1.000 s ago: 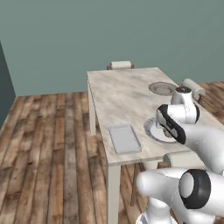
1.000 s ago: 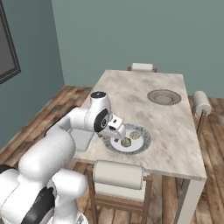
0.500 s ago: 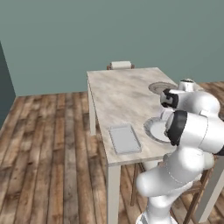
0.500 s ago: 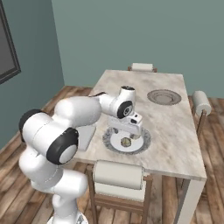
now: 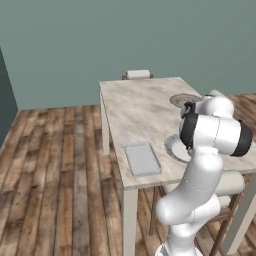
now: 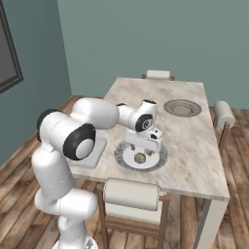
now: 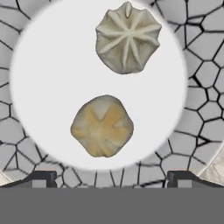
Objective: Place two dumplings into each of the tupperware containers and then place the containers in the fridge.
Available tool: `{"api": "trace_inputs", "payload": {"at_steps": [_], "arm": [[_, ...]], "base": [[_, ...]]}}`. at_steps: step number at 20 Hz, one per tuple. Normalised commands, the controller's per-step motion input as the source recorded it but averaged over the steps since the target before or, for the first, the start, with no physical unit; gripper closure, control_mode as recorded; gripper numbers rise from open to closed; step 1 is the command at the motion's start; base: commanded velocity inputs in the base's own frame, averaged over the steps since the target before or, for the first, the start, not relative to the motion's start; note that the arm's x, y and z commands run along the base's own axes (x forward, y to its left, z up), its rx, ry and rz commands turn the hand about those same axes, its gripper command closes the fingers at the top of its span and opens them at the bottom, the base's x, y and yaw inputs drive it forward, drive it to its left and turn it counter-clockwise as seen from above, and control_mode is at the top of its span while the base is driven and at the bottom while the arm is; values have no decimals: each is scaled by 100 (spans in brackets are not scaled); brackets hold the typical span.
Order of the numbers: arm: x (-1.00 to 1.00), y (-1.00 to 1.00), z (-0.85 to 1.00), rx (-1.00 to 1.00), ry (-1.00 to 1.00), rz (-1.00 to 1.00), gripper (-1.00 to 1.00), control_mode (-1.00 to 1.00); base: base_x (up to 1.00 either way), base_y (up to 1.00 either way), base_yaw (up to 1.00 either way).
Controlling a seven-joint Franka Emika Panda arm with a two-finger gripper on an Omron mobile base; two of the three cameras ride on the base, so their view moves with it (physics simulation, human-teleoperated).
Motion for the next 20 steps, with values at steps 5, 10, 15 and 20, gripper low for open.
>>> {"api": "trace_inputs", "payload": {"at_steps": [5, 10, 15, 20], "arm": [[2, 3, -37, 0, 2, 0, -100, -100], [3, 1, -23, 0, 1, 1, -100, -100], [12, 0, -12, 0, 3, 2, -100, -100], [0, 0, -17, 0, 7, 1, -100, -100]], "base": [[0, 0, 0], [0, 0, 0], [0, 0, 0], [0, 0, 0]]}}
